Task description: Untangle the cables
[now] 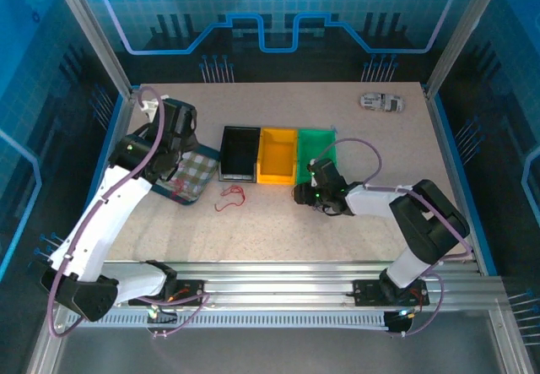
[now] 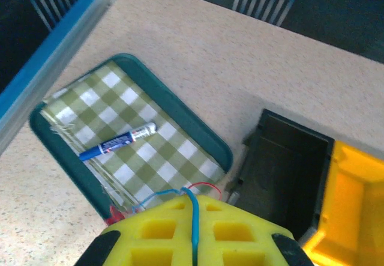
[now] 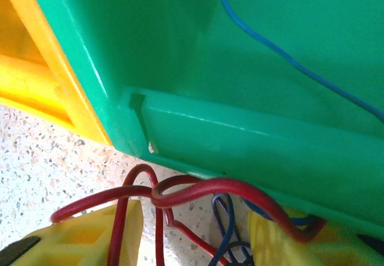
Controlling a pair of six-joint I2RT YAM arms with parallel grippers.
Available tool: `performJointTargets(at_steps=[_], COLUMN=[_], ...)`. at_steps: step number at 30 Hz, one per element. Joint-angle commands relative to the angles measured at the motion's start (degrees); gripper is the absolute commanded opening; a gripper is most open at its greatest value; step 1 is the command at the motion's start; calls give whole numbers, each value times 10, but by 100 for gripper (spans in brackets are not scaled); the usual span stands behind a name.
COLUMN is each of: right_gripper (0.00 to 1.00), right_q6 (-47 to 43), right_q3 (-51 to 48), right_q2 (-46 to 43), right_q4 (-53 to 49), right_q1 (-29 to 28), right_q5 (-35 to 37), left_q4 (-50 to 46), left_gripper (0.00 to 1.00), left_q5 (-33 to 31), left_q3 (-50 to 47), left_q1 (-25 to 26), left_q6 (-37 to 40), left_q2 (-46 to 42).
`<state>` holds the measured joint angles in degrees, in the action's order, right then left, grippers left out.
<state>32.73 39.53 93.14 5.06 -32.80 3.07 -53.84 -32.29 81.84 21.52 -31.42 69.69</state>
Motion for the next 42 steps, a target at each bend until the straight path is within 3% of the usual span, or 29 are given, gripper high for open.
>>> performJointTargets(at_steps=[1, 5, 12, 17, 22, 26, 33, 39, 42], right_gripper=[51, 51, 51, 51, 52, 52, 52, 58, 67], right_q6=[-23, -54, -93, -106, -112, -107, -96, -104, -112], right_q3=[-14, 8, 71, 97, 147, 186, 229, 158, 112], right_q2=[48, 62, 96, 113, 136, 157, 175, 94, 17], right_q4=[-114, -98, -100, -90, -88, -80, -89, -60, -46], right_q1=[20, 20, 24, 26, 34, 46, 42, 20, 2], right_q5=[18, -12, -53, -54, -59, -67, -80, -44, -15], left_q4=[28, 34, 47, 117, 193, 220, 285, 325, 330], left_gripper=[0, 0, 0, 0, 0, 0, 0, 0, 0], left_q5=[117, 240, 275, 337, 406, 414, 395, 409, 411], left_q3=[11, 0, -44, -115, -172, -201, -260, -279, -271], left_q1=[13, 16, 19, 25, 63, 91, 92, 94, 98], left_q6=[65, 98, 75, 42, 58, 73, 67, 61, 68], left_q2=[-7, -9, 0, 1, 16, 35, 48, 40, 37])
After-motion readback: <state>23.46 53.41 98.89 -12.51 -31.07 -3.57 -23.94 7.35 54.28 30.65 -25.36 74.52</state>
